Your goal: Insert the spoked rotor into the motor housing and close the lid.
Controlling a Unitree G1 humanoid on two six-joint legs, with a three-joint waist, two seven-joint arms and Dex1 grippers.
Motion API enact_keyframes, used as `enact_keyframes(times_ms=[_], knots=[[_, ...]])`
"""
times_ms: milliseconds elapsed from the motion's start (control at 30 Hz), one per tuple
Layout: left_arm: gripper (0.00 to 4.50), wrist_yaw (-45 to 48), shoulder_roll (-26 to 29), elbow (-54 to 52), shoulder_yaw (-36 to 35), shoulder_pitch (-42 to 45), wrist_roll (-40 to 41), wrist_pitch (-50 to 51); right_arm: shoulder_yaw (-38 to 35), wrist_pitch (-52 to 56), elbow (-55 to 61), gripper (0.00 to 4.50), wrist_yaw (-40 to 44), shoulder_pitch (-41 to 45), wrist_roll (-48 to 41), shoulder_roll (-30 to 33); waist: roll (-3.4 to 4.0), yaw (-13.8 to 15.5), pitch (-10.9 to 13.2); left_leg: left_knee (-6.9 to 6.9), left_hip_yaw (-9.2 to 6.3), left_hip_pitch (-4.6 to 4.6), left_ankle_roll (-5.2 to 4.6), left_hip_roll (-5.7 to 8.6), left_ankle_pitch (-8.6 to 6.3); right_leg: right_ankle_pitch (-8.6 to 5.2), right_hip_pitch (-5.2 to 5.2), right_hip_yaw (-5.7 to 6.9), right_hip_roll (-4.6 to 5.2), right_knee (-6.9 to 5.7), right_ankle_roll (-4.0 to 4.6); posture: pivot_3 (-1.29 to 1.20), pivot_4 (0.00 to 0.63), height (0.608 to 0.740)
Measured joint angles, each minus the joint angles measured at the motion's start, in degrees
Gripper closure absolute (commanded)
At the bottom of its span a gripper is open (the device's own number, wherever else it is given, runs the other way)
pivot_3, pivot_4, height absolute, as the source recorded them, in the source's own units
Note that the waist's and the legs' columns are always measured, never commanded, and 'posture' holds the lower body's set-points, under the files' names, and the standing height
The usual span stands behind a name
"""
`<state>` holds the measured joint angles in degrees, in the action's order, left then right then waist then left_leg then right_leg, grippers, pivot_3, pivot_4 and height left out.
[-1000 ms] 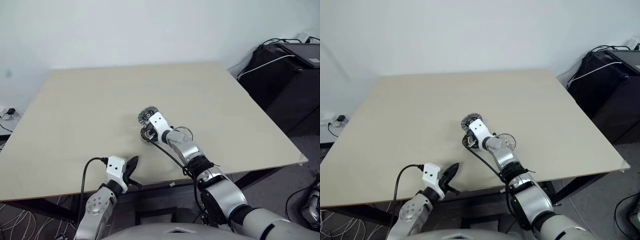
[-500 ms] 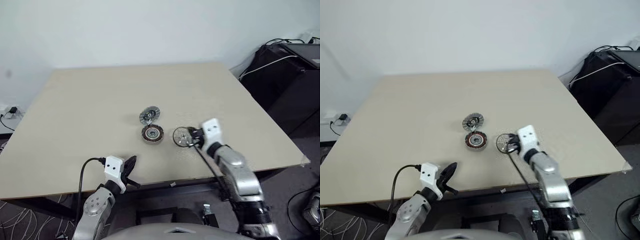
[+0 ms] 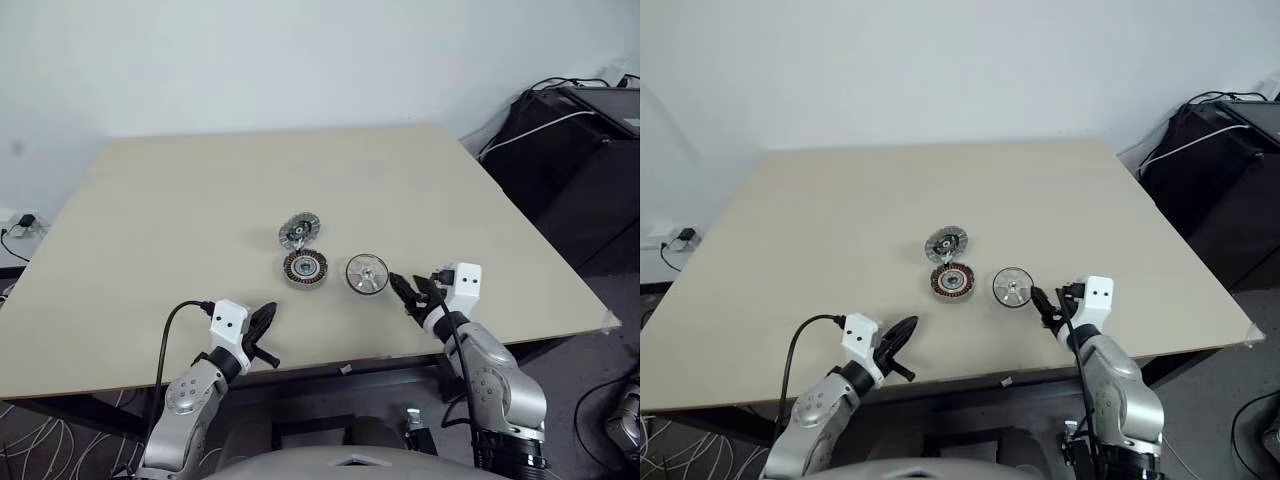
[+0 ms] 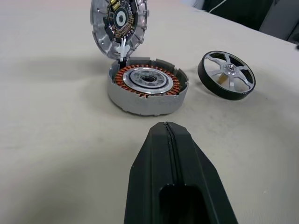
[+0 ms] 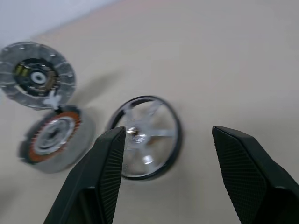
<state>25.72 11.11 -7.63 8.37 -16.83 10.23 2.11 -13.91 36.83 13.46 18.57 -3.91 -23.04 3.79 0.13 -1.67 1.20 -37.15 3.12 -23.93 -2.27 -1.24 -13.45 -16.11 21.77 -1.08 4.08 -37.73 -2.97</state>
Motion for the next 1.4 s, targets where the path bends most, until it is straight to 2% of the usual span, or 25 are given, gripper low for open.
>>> enact_keyframes(times_ms=[267, 700, 1400], knots=[[4.5, 1.4, 0.4, 0.6, 0.0, 0.1, 0.0, -0.1, 1.1, 1.9, -10.5, 1.32, 0.0, 6.0, -3.9, -2.3, 0.03, 0.0, 0.0, 0.01, 0.0, -0.01, 0.01, 0.01, 0.0, 0.0, 0.01, 0.01, 0.03, 0.0, 0.01, 0.0, 0.0, 0.74], [4.5, 1.7, 0.3, 0.6, 0.1, -1.0, -0.1, -0.1, -0.1, -3.0, -21.7, 1.32, -0.1, 11.7, -4.0, -1.0, 0.04, -0.1, 0.0, 0.01, 0.0, 0.0, -0.13, 0.01, 0.08, 0.0, 0.0, 0.0, 0.01, -0.01, 0.0, 0.0, 0.0, 0.74], [4.5, 1.6, 0.2, 0.6, 0.1, -1.0, -0.1, -0.2, -2.2, -6.6, -23.6, 1.32, 0.9, 12.5, -6.5, 0.1, 0.05, -0.4, 0.0, 0.01, 0.0, 0.03, -0.13, 0.01, 0.08, 0.01, -0.03, -0.01, 0.03, -0.02, 0.0, 0.0, 0.0, 0.74]])
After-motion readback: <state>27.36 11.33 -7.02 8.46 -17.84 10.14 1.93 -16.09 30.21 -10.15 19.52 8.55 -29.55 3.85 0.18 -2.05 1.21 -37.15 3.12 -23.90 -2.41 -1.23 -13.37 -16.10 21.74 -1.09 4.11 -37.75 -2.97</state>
